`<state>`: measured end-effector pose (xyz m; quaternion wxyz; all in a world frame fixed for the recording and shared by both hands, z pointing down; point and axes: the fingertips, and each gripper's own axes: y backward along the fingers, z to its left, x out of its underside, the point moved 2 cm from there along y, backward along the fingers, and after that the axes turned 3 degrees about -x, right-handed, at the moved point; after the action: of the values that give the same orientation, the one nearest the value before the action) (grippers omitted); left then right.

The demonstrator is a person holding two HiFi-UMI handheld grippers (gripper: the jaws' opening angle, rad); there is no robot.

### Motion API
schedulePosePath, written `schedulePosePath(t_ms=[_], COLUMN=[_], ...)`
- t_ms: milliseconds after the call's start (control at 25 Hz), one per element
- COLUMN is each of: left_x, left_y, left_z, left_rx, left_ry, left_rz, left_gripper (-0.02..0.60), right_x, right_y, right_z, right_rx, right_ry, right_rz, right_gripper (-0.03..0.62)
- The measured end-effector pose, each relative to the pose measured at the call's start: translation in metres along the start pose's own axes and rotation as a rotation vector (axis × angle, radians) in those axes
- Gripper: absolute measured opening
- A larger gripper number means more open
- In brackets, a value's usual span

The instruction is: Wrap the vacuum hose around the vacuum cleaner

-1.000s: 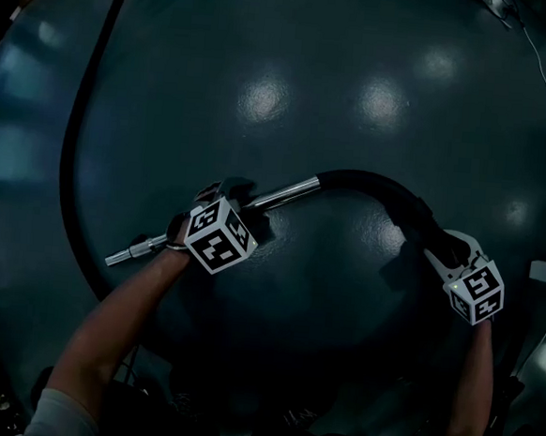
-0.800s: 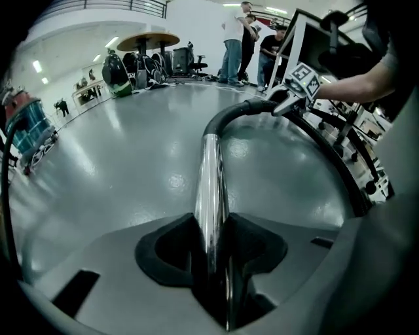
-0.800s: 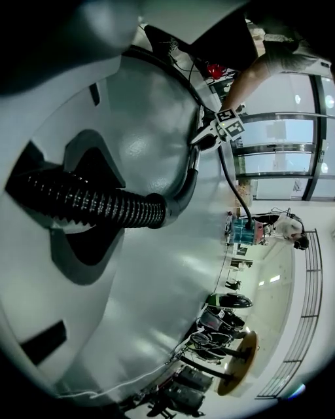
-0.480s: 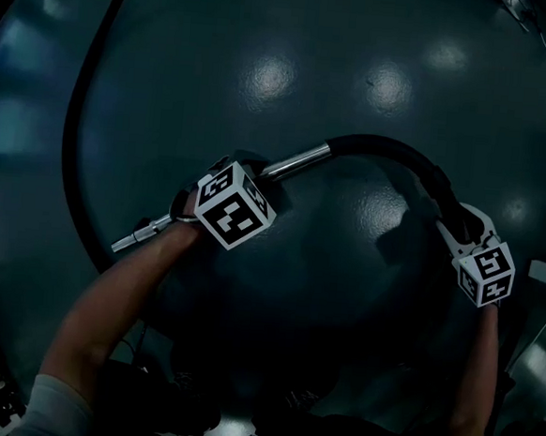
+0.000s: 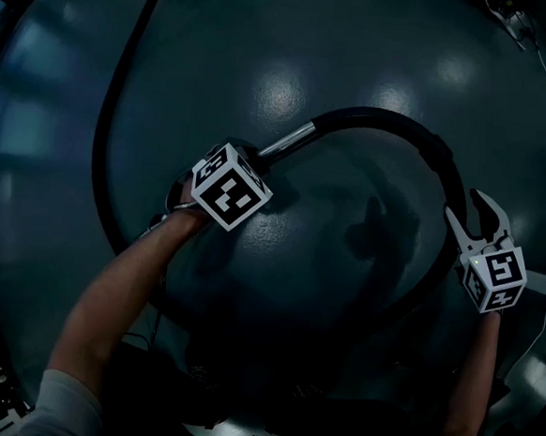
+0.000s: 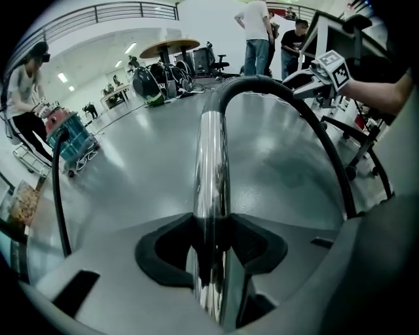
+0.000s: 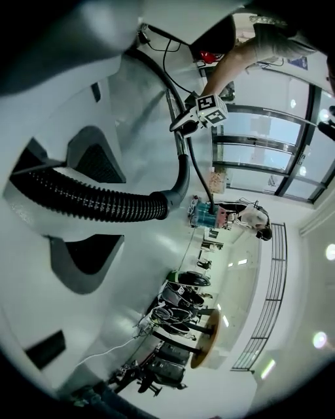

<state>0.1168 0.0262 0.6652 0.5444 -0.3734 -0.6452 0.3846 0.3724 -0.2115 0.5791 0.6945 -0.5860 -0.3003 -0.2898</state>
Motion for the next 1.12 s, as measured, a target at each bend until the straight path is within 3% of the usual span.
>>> schedulePosePath(t_ms=[240, 520, 840, 1120], left_x=[0.010, 0.043, 0.055, 0.052], left_y=[0.042, 0.090, 0.142, 0.179], left_z=[0.017, 0.040, 0.060, 0.063], left_rx=[0.005, -0.075, -0.123, -0.161], left_ry=[0.105, 0.175, 0.266, 0.317], left_rz=[0.040, 0.074, 0.063, 0.046], left_gripper=[0.177, 0.178, 0.178, 0.178], right_x=[-0.058, -0.121, -0.182, -0.209], right_y=[0.019, 0.025, 0.020, 0.015], right_z=[0.030, 0.061, 0.065, 0.070], right_rx=[-0.008, -0.049, -0.072, -0.107], right_ry=[0.058, 0.113, 0.130, 0.152], right_rz=[-0.072, -0.163, -0.223, -0.234], right_gripper=[0.227, 0.227, 0.225, 0.227])
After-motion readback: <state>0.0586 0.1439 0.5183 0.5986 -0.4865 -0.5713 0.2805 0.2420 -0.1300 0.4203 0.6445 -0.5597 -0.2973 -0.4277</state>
